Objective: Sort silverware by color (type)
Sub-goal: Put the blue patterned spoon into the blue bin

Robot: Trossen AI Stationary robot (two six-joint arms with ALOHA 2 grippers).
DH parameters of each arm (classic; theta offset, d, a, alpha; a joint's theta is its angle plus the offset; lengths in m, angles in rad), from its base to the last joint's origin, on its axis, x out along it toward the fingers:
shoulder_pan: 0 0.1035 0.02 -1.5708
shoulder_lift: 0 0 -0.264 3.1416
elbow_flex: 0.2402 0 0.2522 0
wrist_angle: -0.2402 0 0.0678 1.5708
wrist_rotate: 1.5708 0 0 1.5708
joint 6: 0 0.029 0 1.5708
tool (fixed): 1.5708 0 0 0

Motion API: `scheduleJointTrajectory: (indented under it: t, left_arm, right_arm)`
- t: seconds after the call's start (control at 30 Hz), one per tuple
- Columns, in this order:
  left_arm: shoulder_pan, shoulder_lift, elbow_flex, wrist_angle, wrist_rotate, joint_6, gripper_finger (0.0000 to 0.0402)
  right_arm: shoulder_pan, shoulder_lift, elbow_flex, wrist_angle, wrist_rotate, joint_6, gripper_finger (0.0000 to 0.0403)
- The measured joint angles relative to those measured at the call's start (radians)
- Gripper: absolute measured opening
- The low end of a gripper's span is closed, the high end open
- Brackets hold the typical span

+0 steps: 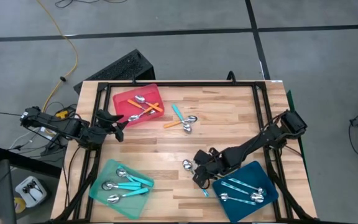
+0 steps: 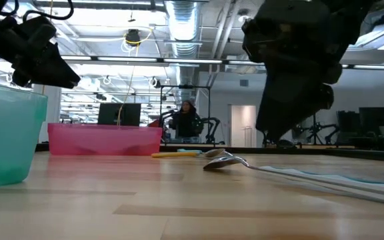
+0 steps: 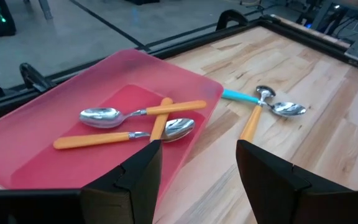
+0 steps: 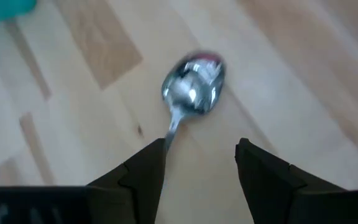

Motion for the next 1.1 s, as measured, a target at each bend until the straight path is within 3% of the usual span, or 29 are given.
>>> scheduleJointTrajectory:
  t: [0.1,0.33,0.8,1.1]
  left_arm:
    - [0.0,0.0,0.0,0.004,0.003,0.003,0.019]
    - [0.0,0.0,0.0,0.005,0.008,0.003,0.019]
    - [0.0,0.0,0.0,0.006,0.009,0.002,0.019]
    - [0.0,-0.001,0.0,0.006,0.009,0.003,0.019]
  right_arm:
    - [0.0,0.0,0.0,0.005,0.058,0.022,0.0208]
    - [0.027,0.021,0.038,0.025,0.054,0.063,0.0197]
    - [0.028,0.257,0.395,-0.442,0.028,0.025,0.018]
    - [0.031,0.318,0.448,-0.43,-0.006,0.037,0.018]
